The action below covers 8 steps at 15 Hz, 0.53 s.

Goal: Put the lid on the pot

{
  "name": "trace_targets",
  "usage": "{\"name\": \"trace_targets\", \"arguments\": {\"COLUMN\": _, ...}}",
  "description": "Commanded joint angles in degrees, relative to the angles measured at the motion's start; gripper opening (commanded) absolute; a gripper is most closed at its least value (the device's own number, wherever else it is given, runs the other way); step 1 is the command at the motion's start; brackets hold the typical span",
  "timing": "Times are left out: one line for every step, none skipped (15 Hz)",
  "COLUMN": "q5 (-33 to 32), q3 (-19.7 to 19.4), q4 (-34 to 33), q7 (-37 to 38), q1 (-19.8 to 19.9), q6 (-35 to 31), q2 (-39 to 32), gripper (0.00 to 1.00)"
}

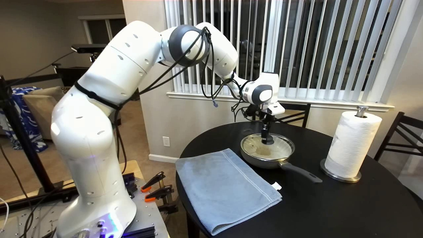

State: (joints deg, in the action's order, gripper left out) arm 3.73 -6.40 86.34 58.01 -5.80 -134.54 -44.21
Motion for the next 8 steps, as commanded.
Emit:
{"name": "trace_targets", "arguments": {"q5": 1.2, "q3": 1.09, "q4": -0.56, "q7": -0.76, "q1": 0.22, "q6": 0.94, "q2": 0.17, "gripper": 0.33}}
{"name": "trace_targets", "arguments": {"q5": 1.38, "q3": 1.36, "q4": -0.51, "q7": -1.11, "q1": 0.4, "q6": 1.39, "q2": 0.43, "gripper": 0.33}}
{"name": "trace_targets", "arguments": {"q5": 1.75, "q3": 1.91, "q4": -0.54, "q7": -1.84, "q1": 0.76, "q6": 2.33, "q2": 0.69, "gripper": 0.33}}
{"name": "trace_targets", "arguments": {"q5": 1.49, "q3": 1.78, "q4": -0.58, "q7": -1.59, "q1": 0.58, "q6": 2.75, "q2": 0.79, "gripper": 0.33}}
{"name": "trace_targets", "arguments": {"q5": 1.42, "q3": 1.9, "q4": -0.57, "q7": -1.6, "q1": 0.54, "q6": 3.27, "q2": 0.97, "gripper": 0.33}}
{"name": "trace_targets", "arguments": {"q5": 1.3, "q3": 1.91, "q4": -0.7, "q7": -1.47, "q1": 0.45, "q6": 3.63, "q2": 0.99, "gripper": 0.33}}
{"name": "trace_targets", "arguments": {"q5": 1.21, "q3": 1.94, "q4": -0.87, "q7": -1.42, "q1": 0.41, "q6": 4.03, "q2": 0.97, "gripper": 0.33}}
{"name": "trace_targets", "arguments": {"q5": 1.07, "q3": 1.89, "q4": -1.01, "q7": -1.27, "q1": 0.31, "q6": 4.31, "q2": 0.9, "gripper": 0.33}}
